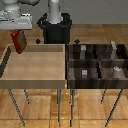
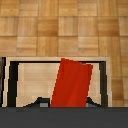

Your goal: Place the box of cereal into the appropriate compartment.

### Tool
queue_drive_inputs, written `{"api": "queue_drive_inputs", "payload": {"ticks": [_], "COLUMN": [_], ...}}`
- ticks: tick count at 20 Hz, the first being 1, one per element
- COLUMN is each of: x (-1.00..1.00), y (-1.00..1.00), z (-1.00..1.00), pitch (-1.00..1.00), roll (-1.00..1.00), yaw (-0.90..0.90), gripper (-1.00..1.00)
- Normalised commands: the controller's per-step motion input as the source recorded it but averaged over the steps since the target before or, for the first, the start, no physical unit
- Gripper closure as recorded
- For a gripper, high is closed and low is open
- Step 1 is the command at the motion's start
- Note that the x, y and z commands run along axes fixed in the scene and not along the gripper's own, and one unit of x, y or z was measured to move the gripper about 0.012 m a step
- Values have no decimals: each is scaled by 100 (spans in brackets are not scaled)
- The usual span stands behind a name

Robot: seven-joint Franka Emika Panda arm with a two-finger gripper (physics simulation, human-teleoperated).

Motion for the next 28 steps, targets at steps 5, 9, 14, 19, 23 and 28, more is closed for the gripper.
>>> {"api": "queue_drive_inputs", "payload": {"ticks": [5, 9, 14, 19, 23, 28], "x": [0, 0, 0, 0, 0, 0], "y": [100, 100, 100, 100, 100, 100], "z": [0, 0, 0, 0, 0, 0], "pitch": [0, 0, 0, 0, 0, 0], "roll": [0, 0, 0, 0, 0, 0], "yaw": [0, 0, 0, 0, 0, 0], "gripper": [100, 100, 100, 100, 100, 100]}}
